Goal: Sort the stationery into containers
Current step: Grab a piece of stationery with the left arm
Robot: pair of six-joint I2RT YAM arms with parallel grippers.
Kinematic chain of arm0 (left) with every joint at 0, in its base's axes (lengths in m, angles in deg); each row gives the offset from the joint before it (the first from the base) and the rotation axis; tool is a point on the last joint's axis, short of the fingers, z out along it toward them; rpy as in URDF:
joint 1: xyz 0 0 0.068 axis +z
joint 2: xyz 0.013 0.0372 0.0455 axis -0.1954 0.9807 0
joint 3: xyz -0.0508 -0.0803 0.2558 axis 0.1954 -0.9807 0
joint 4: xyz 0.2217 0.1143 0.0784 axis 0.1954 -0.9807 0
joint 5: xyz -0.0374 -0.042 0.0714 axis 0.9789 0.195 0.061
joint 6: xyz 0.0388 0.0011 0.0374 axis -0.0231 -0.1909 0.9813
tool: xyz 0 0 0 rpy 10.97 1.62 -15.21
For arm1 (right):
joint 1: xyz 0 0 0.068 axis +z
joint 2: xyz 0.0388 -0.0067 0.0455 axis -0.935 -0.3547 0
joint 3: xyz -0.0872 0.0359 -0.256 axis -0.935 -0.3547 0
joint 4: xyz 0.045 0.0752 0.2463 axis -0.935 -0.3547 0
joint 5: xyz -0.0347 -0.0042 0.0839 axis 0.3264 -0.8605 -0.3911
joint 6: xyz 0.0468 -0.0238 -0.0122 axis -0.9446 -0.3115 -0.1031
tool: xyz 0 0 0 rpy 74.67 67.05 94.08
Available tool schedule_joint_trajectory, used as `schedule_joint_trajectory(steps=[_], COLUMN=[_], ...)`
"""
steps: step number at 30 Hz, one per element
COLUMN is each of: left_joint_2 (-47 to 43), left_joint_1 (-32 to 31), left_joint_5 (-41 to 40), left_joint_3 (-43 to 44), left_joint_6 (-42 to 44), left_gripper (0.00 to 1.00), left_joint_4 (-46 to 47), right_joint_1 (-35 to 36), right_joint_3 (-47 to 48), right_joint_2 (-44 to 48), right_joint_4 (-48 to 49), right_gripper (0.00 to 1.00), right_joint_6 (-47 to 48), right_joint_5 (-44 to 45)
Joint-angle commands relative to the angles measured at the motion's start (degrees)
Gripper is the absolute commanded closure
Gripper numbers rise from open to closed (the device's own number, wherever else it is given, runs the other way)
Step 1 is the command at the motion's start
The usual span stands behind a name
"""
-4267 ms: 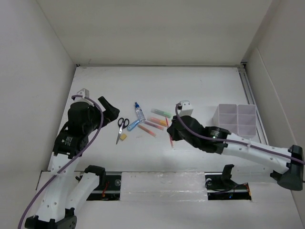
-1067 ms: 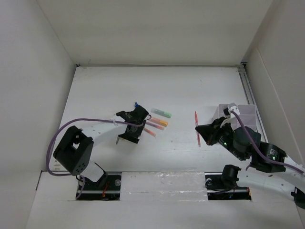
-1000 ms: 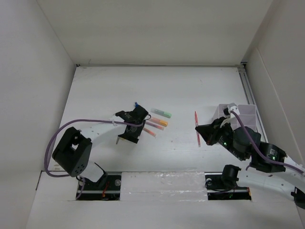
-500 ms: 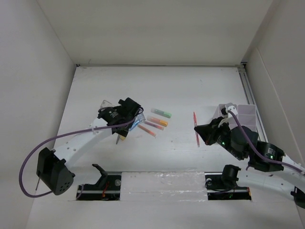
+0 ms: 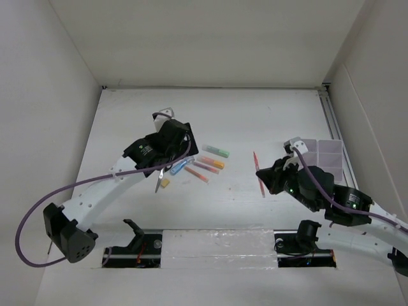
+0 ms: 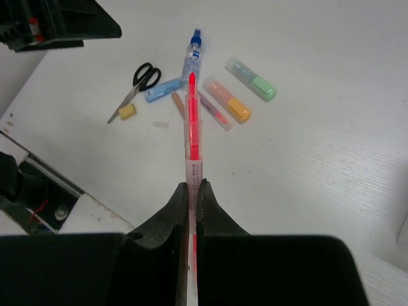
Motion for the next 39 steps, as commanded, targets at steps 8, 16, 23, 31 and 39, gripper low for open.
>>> schedule_joint_trajectory(steps=[8, 16, 23, 31, 39], left_joint_2=[-16.8, -18.1, -9.5, -20.2, -8.5], left_joint_1=[-1.8, -1.8, 1.4, 1.4, -0.5], left_joint_5=[22.6, 23.2, 8.2, 3.9, 10.8], left_joint_3=[-1.5, -3.6, -1.7, -19.2, -23.3], left_joint_6=[31.4, 31.4, 0.5, -41.5, -56.1], left_gripper=[0.01, 0.01, 0.01, 0.01, 0.01], left_joint_4=[5.2, 6.2, 0.8, 1.8, 6.7], right_joint_1=[1.7, 2.9, 2.9, 2.9, 2.9], right_joint_3=[2.3, 3.8, 4.4, 3.8, 3.8], right_joint_2=[-10.9, -14.5, -13.8, -10.6, -10.7], right_joint_4=[2.4, 2.6, 2.6, 2.9, 3.7], right_gripper=[1.00, 1.00, 1.00, 1.00, 1.00], right_joint_6=[8.0, 9.1, 4.8, -0.5, -2.3], right_joint_5=[-16.1, -14.6, -5.7, 3.4, 5.7])
